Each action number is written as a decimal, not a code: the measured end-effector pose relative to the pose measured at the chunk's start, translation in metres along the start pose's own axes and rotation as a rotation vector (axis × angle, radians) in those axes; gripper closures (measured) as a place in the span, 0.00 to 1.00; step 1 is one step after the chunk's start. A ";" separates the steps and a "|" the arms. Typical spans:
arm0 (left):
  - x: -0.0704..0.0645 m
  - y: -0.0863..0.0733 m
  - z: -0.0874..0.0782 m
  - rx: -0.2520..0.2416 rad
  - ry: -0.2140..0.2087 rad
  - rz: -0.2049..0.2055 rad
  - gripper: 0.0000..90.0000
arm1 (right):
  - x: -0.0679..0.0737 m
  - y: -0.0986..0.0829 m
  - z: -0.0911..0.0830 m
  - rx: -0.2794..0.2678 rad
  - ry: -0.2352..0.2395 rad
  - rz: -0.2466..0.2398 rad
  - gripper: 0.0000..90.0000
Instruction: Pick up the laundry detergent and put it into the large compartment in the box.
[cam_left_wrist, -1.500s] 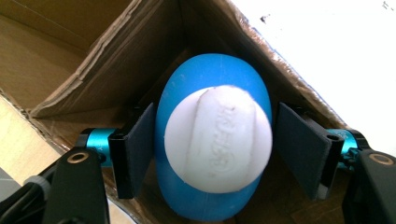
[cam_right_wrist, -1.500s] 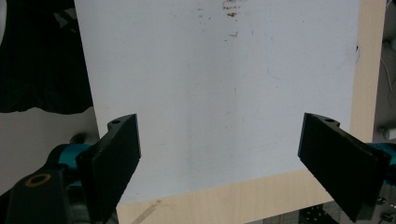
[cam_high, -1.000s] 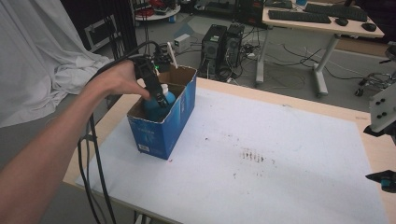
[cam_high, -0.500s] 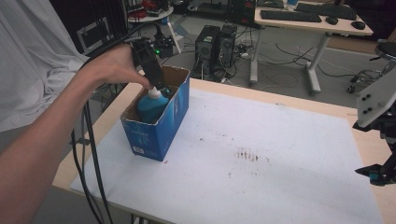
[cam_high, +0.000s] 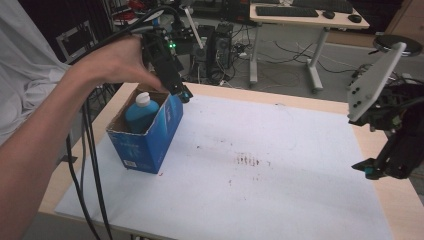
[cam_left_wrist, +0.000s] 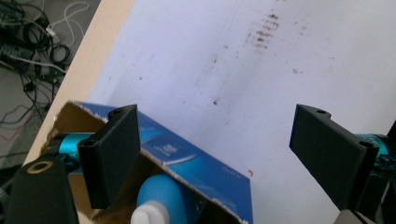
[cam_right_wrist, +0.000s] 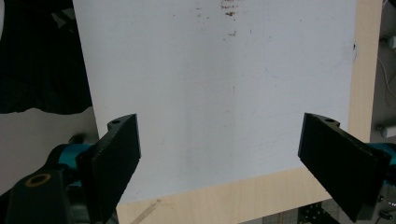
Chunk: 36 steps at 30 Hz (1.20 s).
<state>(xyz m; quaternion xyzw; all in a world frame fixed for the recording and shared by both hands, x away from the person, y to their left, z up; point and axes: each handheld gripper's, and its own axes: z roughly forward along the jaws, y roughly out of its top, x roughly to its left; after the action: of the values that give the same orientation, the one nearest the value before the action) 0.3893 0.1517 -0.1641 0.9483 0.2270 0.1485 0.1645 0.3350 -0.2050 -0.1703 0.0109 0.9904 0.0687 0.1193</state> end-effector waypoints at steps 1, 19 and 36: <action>-0.002 0.003 0.001 0.000 -0.004 0.008 0.18 | 0.000 0.000 0.000 -0.001 0.000 0.000 0.14; -0.040 0.036 0.066 0.051 -0.079 0.138 0.18 | -0.001 0.007 -0.006 -0.014 -0.027 0.000 0.14; -0.070 0.042 0.119 0.106 -0.143 0.208 0.18 | -0.001 0.009 -0.001 -0.019 -0.035 0.001 0.14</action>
<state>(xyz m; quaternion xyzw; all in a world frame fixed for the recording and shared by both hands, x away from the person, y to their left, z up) 0.3881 0.0539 -0.2704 0.9823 0.1229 0.0847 0.1134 0.3358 -0.1962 -0.1673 0.0116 0.9874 0.0781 0.1368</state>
